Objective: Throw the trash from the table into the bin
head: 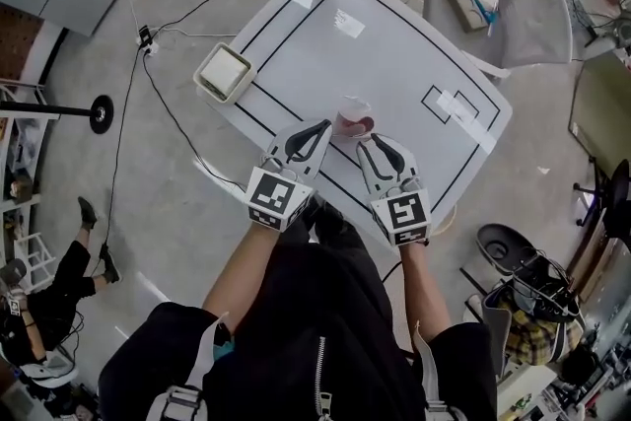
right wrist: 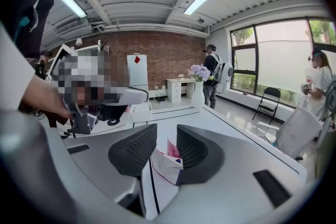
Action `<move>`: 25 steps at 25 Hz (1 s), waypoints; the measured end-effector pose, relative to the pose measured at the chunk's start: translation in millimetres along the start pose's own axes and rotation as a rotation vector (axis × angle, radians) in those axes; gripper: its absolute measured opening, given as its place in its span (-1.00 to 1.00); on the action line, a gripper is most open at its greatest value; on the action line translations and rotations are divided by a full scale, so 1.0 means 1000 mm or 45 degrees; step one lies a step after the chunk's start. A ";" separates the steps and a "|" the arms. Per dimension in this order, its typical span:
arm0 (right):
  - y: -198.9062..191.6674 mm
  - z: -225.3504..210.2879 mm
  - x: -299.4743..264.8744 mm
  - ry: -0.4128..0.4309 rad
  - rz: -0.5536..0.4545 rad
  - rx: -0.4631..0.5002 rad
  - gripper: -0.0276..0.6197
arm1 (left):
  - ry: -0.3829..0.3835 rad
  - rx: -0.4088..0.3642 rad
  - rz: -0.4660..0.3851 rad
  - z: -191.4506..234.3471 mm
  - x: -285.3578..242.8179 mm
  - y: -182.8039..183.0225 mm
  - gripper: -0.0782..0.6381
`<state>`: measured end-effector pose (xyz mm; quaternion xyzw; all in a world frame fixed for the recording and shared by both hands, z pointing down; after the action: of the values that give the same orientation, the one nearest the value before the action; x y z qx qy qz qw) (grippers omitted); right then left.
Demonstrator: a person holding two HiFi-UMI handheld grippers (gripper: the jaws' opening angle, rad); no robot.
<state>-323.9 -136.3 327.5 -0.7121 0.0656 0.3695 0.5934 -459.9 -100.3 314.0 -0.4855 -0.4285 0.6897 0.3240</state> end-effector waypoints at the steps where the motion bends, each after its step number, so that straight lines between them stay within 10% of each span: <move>1: -0.001 -0.004 -0.006 0.011 0.013 0.010 -0.54 | 0.001 0.005 0.004 0.002 0.000 -0.001 -0.76; 6: -0.014 -0.014 -0.038 0.077 0.147 0.193 -0.09 | 0.021 0.028 0.010 0.016 0.001 -0.005 -0.76; 15: -0.039 -0.025 -0.076 0.211 0.382 0.538 -0.03 | 0.065 0.060 0.030 0.031 0.004 -0.013 -0.76; 25: -0.046 -0.026 -0.096 0.276 0.475 0.650 -0.03 | 0.108 0.088 0.036 0.043 0.007 -0.016 -0.76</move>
<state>-356.5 -178.9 422.8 -0.5514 0.3480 0.3656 0.6642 -502.1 -99.2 332.6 -0.5089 -0.3834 0.6874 0.3487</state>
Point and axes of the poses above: the fingertips, and each gripper's own axes: x backward along the fingers, z to its left, y out of its top, the point moved 6 cm from there along x, backward along the fingers, and after that the axes turned 10 degrees about z, right-handed, at the moved point
